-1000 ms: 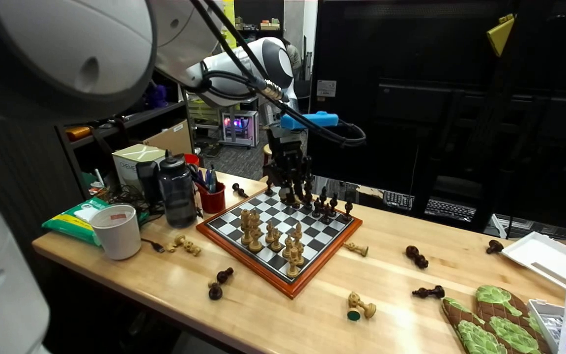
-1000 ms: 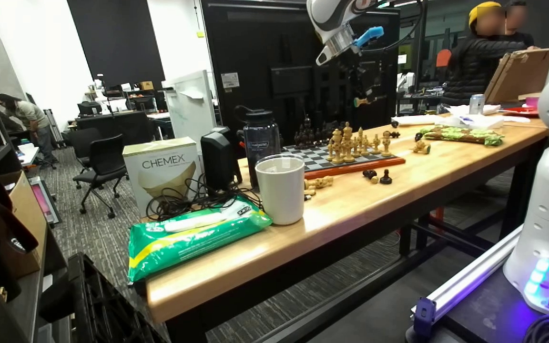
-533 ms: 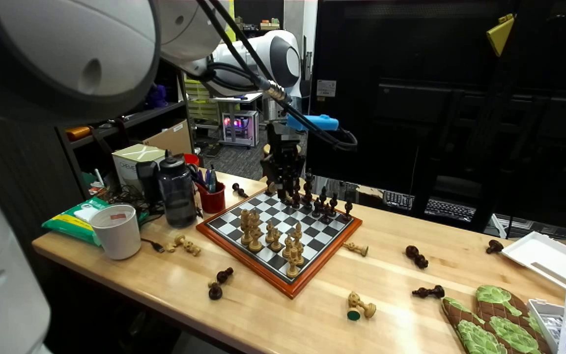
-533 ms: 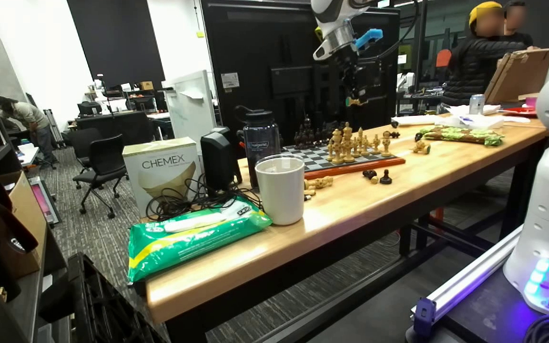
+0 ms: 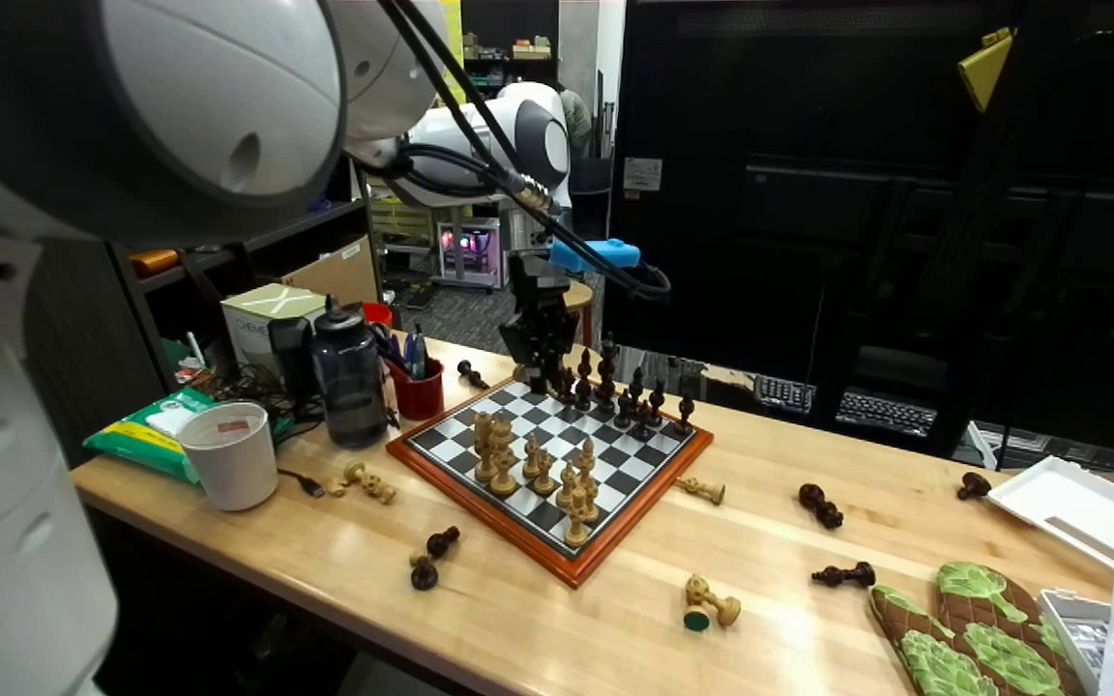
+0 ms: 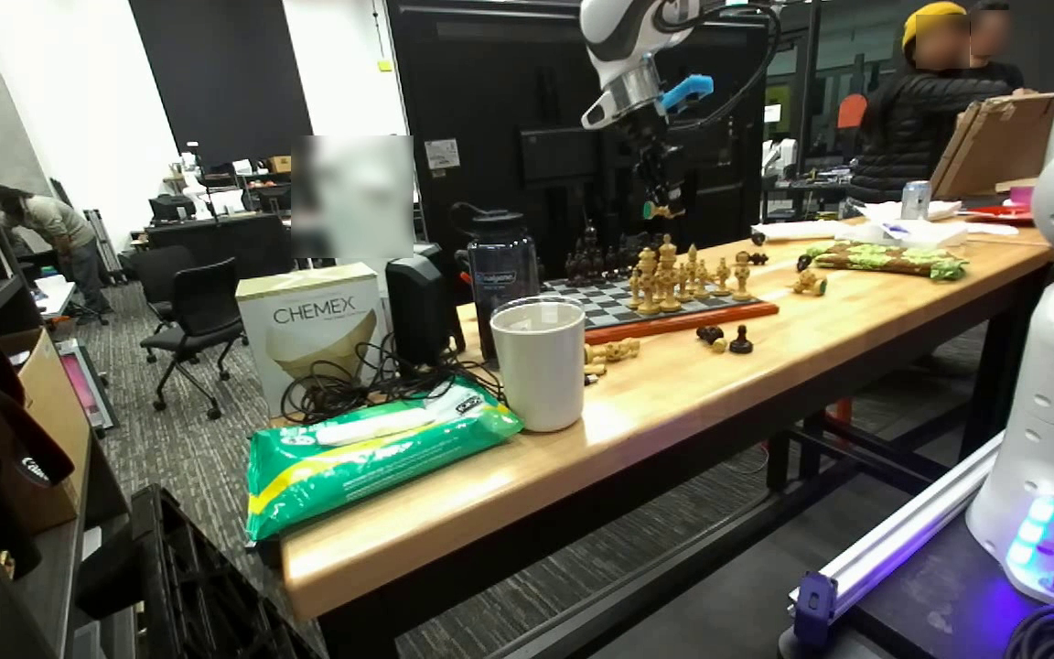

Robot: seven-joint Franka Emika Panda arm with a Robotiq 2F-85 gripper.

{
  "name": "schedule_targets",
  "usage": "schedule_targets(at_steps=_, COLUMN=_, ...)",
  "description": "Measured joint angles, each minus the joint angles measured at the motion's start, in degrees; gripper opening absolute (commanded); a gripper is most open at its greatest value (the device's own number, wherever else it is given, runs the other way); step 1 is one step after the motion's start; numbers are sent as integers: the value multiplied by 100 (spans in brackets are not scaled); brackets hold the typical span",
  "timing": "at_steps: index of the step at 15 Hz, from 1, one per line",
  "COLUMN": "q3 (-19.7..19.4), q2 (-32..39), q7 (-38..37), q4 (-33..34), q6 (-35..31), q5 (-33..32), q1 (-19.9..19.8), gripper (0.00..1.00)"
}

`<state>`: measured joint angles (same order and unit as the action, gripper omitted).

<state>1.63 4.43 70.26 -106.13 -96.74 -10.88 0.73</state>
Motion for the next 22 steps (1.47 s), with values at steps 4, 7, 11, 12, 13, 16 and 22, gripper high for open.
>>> schedule_targets(at_steps=4, q3=-12, q2=31, q7=-2, q4=5, q6=1, q5=0, q1=-17, gripper=24)
schedule_targets(at_steps=7, q3=-12, q2=32, q7=-2, q4=7, q6=2, q5=0, q1=-16, gripper=24)
schedule_targets(at_steps=11, q3=-11, q2=54, q7=-1, q4=6, q6=5, q5=0, q1=-17, gripper=6)
schedule_targets(at_steps=12, q3=-5, q2=77, q7=2, q4=7, q6=1, q5=-7, q1=-13, gripper=6)
schedule_targets(at_steps=13, q3=8, q2=117, q7=4, q4=16, q6=-6, q5=-23, q1=-5, gripper=6)
schedule_targets(at_steps=16, q3=85, q2=325, q7=12, q4=94, q6=-43, q5=-63, q1=31, gripper=6)
schedule_targets(at_steps=22, q3=285, q2=903, q7=20, q4=508, q6=-120, q5=-347, q1=155, gripper=6)
